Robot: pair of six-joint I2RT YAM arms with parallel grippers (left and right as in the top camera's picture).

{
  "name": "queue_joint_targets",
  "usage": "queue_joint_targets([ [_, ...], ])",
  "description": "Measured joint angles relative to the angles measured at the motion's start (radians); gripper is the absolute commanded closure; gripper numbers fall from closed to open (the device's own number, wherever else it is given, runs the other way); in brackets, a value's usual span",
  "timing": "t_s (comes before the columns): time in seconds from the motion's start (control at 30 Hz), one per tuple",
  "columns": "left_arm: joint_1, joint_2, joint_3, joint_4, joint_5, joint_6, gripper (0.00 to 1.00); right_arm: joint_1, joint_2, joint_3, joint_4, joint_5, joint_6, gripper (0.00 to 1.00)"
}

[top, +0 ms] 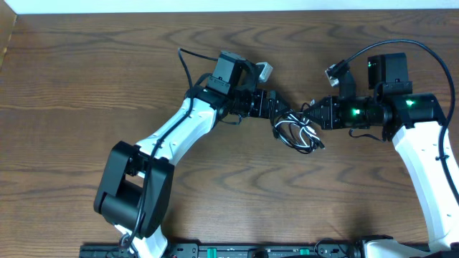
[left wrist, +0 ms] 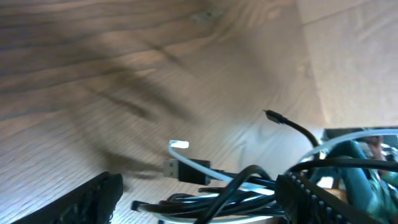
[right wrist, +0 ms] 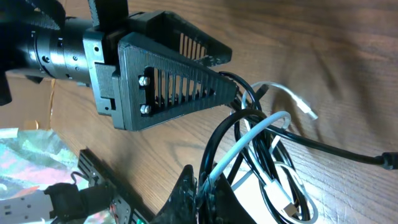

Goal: Untangle cables

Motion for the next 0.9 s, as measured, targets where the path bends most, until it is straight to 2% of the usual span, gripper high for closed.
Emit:
queue_joint_targets([
  [0.37, 0.0, 0.008, 0.0, 0.021, 0.068, 0.073, 0.17, 0.0, 0.0, 0.0, -0.012, 0.0, 0.0, 0.99],
  [0.9, 0.0, 0.008, 0.0, 0.051, 0.068, 0.077, 0.17, 0.0, 0.0, 0.0, -0.011, 0.0, 0.0, 0.98],
])
